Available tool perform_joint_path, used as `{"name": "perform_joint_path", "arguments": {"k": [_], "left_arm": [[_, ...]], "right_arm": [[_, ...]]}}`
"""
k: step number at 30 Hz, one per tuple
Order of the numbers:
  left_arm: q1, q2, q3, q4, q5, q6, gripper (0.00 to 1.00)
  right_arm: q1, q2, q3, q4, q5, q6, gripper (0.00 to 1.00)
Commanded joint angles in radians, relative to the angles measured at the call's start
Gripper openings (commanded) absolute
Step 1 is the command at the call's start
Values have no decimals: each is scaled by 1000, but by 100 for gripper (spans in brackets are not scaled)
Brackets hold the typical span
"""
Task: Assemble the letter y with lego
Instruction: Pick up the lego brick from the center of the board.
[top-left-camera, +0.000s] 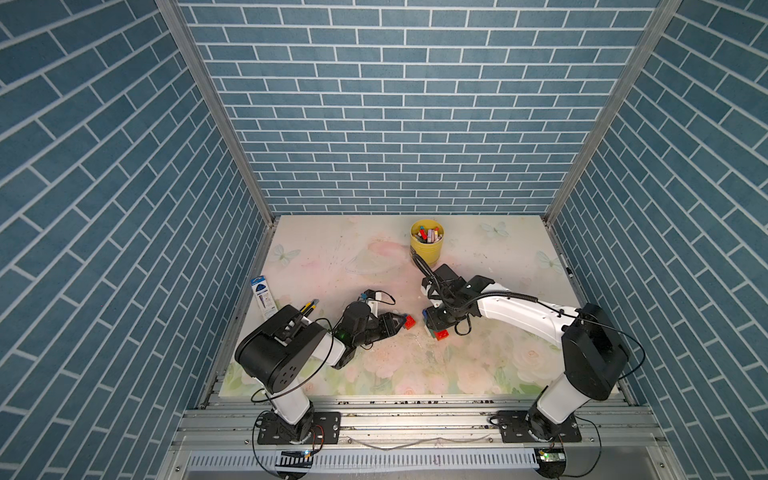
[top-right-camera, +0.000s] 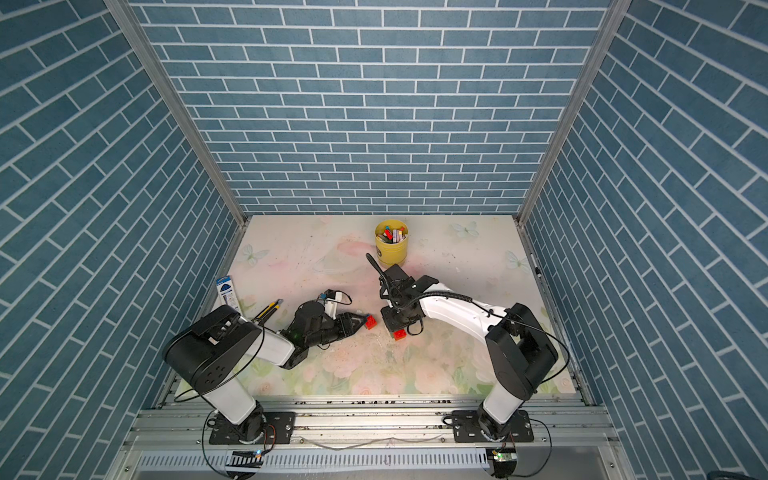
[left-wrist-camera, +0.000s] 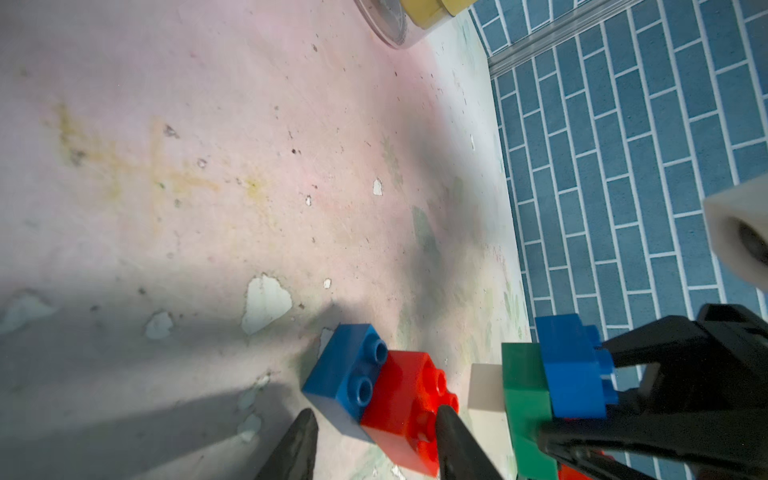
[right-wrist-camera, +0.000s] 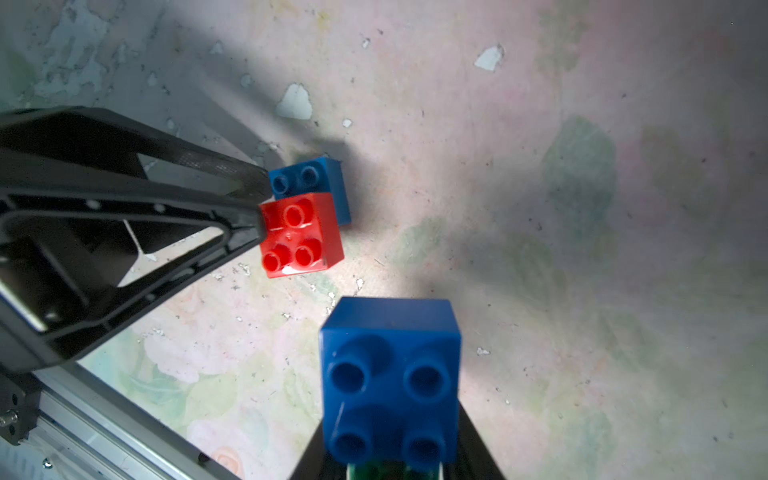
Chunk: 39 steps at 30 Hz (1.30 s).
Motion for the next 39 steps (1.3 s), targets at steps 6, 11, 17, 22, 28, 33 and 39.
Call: {"name": "perform_joint_path", "arguments": {"k": [6,11,17,22,28,33,39], "left_arm": [[15,35,-38,-53,-33,-3,48],[17,40,-40,-40,-30,-9,48],[17,46,-34,-39,-23,-12,47],[17,49,-32,-46,-25,-9,47],[17,57,-30,-46,-24,-9,47],[17,62,-28,-42,-24,-12,47],[17,62,-27,-40,-25,-13,47]], "right_arm": [[27,12,113,-74,7,-87,16],[43,55,156,-82,3,-96,16],[64,109,201,-96,6,-110,16],[76,133,225,-101,3,-116,15],[87,161,247,-108,8,-122,15],[89,181,265,-121,11,-122,15],[91,197,273,-129,6,-118,15]]}}
